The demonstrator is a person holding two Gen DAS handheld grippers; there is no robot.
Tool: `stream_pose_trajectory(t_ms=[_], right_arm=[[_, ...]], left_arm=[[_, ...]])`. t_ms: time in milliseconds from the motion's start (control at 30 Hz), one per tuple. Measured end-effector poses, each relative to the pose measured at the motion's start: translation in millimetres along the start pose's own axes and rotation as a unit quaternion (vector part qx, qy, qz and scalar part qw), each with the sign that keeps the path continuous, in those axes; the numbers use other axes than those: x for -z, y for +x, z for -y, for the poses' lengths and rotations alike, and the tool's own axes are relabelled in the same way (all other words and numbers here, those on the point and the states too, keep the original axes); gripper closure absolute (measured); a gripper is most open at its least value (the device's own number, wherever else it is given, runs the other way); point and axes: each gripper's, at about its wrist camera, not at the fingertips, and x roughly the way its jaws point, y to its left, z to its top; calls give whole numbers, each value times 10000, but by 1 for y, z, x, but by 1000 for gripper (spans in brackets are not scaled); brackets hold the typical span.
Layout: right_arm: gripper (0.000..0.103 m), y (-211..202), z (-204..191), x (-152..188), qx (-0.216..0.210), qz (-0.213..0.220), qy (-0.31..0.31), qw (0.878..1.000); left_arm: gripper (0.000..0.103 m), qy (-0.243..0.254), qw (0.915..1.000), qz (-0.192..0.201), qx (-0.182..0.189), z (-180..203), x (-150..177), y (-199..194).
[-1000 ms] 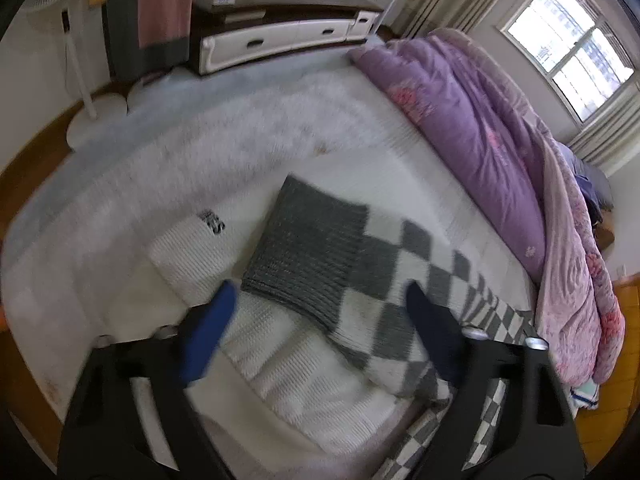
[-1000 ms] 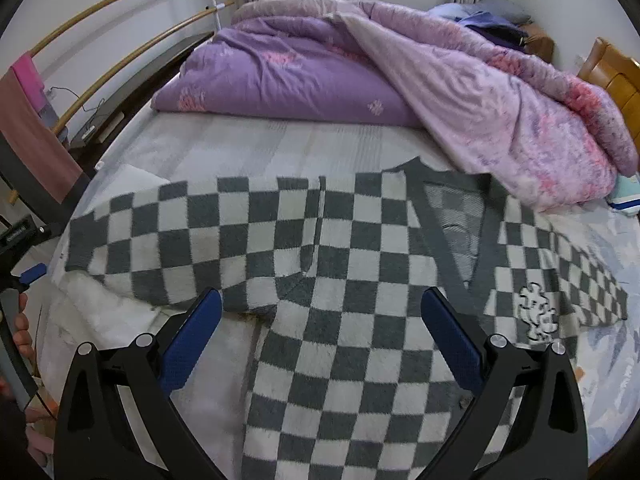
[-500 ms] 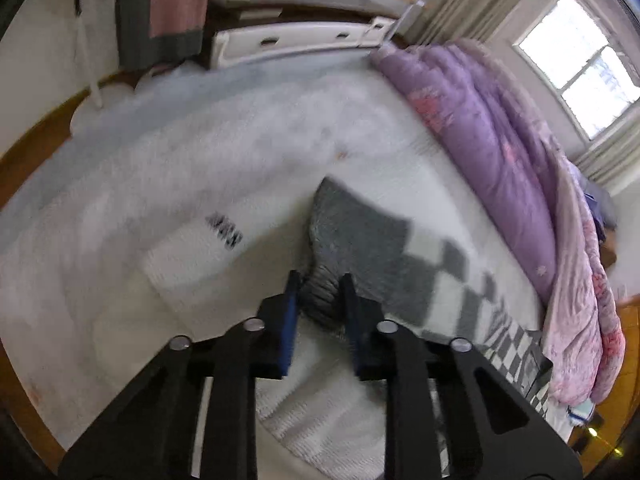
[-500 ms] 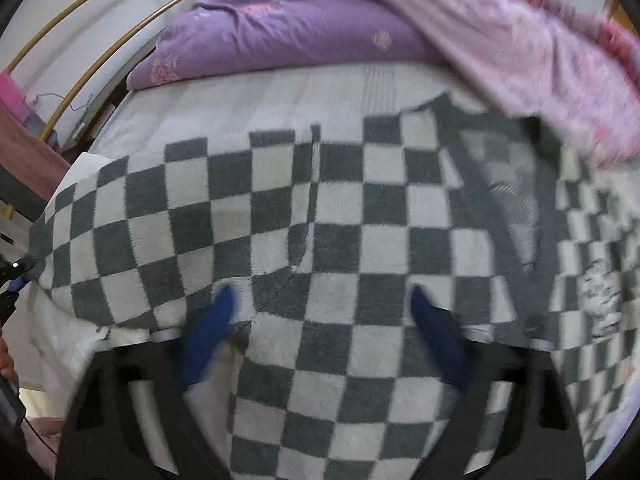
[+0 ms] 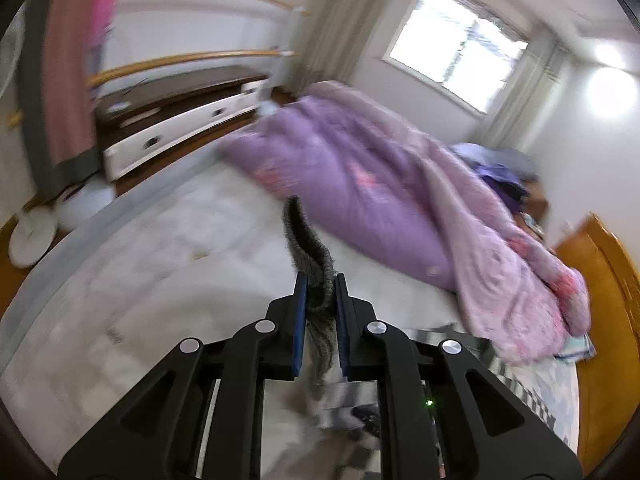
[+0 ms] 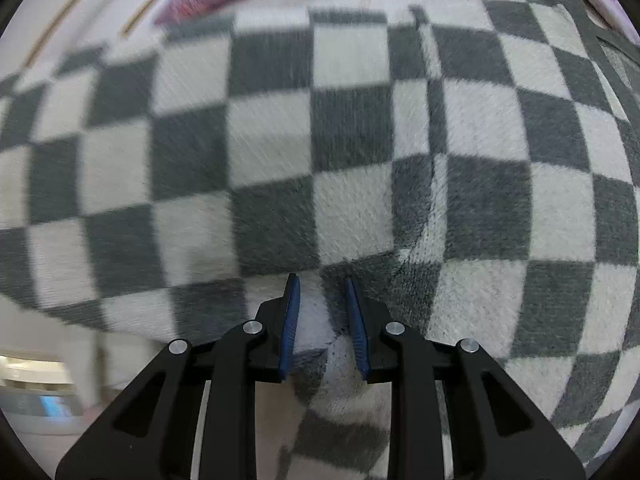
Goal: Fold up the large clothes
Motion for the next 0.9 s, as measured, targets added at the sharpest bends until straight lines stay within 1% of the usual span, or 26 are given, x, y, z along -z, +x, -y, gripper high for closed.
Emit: stream_pose_trajectory(t_ms=[67,133,167,200,300,367,433,467,500,567,600,633,667,700,767,833,867,900], right_arm=[[80,-36,17,4,-82,296,56,9995],[80,-74,41,9,-53,616,162,9980],[80,-90,53,11,-15,736,219,9970],[80,-113,73,14,53,909,329,9953],[80,-177,132,25,326,1371,662,9878],[80,-221,185,38,572,1625,913,9808],[80,-253,227,52,821,1800,1142,9736],[80,-272,252,62,970,1899,1297,9683],[80,-286,271,71,1060,1974,1406,9644],[80,-321,317,89,1283,2101,1682,9545],[80,-339,342,100,1396,2187,1836,9481],[80,-355,365,111,1510,2248,1982,9420],[79,-367,381,120,1609,2280,2080,9375],[78,-381,406,132,1740,2317,2276,9296],[78,-397,442,148,1844,2410,2581,9172],[78,-409,472,162,1899,2434,2870,9068],[77,-413,480,167,1912,2459,2962,9029],[75,-415,496,174,1870,2490,3089,8987]], left_arm=[[90,267,9994,38,211,40,4,4],[90,317,9984,-23,477,74,12,13],[90,322,9974,-109,641,97,20,20],[90,371,9965,-155,726,114,26,24],[90,695,9925,-286,959,183,56,48],[90,735,9895,-412,1177,228,79,66],[90,819,9865,-587,1294,270,101,84],[90,852,9855,-614,1334,284,110,89],[91,906,9832,-692,1426,313,127,100],[91,1068,9791,-859,1501,354,153,117],[91,1107,9772,-927,1560,367,165,124],[91,1158,9729,-1075,1687,390,183,134],[91,1191,9709,-1158,1724,400,193,141],[91,1332,9682,-1245,1714,425,214,153],[91,1560,9629,-1461,1646,457,249,173],[91,1698,9583,-1723,1522,477,283,193],[91,1749,9560,-1841,1472,483,296,199],[91,1813,9539,-1945,1392,491,311,209]])
